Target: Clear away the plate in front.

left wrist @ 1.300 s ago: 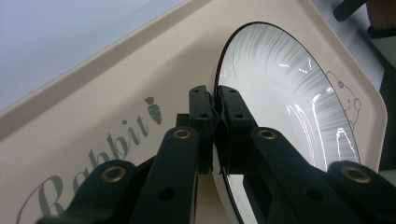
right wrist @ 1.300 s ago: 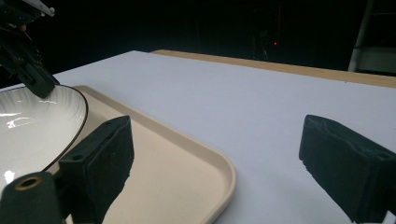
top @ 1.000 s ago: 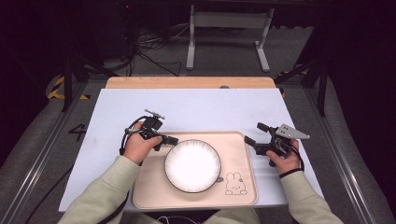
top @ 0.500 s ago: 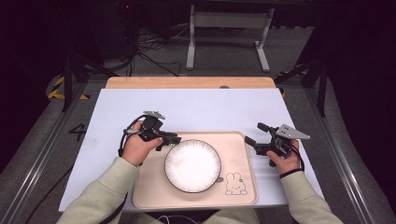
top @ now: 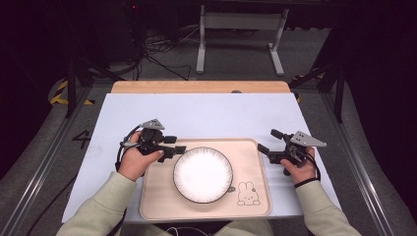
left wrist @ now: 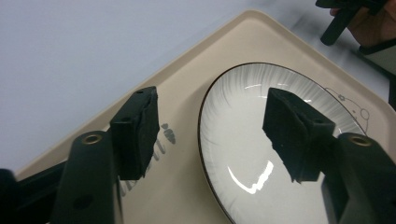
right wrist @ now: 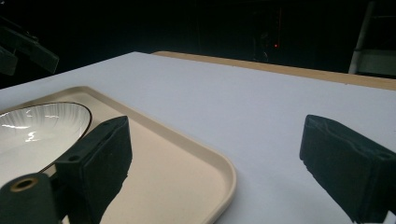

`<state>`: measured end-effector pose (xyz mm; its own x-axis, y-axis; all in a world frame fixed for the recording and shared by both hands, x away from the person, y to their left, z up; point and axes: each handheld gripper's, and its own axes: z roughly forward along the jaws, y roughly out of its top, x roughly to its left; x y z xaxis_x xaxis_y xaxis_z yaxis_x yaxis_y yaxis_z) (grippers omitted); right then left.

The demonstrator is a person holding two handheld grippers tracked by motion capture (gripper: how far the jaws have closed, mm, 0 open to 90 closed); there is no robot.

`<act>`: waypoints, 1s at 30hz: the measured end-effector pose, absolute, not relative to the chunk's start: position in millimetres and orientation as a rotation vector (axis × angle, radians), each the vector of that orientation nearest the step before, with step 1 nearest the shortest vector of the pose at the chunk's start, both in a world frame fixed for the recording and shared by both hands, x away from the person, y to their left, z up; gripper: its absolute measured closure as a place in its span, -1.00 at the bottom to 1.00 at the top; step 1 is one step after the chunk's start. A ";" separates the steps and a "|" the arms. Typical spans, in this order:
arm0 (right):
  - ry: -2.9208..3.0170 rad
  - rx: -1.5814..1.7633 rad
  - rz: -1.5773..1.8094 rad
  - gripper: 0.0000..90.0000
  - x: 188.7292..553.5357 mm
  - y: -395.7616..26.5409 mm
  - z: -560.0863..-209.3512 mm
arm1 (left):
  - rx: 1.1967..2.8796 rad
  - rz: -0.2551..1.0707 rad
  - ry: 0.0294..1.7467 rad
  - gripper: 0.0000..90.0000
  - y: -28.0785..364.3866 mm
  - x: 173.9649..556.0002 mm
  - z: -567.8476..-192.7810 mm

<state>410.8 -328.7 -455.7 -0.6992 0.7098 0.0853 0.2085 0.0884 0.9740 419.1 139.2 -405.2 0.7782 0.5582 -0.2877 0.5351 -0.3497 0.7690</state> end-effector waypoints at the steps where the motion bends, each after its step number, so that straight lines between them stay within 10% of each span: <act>1: 1.963 0.903 1.645 -0.79 410.8 -328.6 -455.7 | 2.014 0.056 0.807 -0.28 141.7 418.0 -405.2; 30: 1.968 0.898 1.640 -0.78 410.9 -328.0 -455.8 | 1.857 0.226 0.753 -0.71 210.1 388.1 -422.6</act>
<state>410.9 -328.0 -455.8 -0.7013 0.7082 0.0814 0.2077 0.0939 0.9737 388.1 210.1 -422.6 0.7826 0.5931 -0.1892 0.3908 -0.2315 0.8909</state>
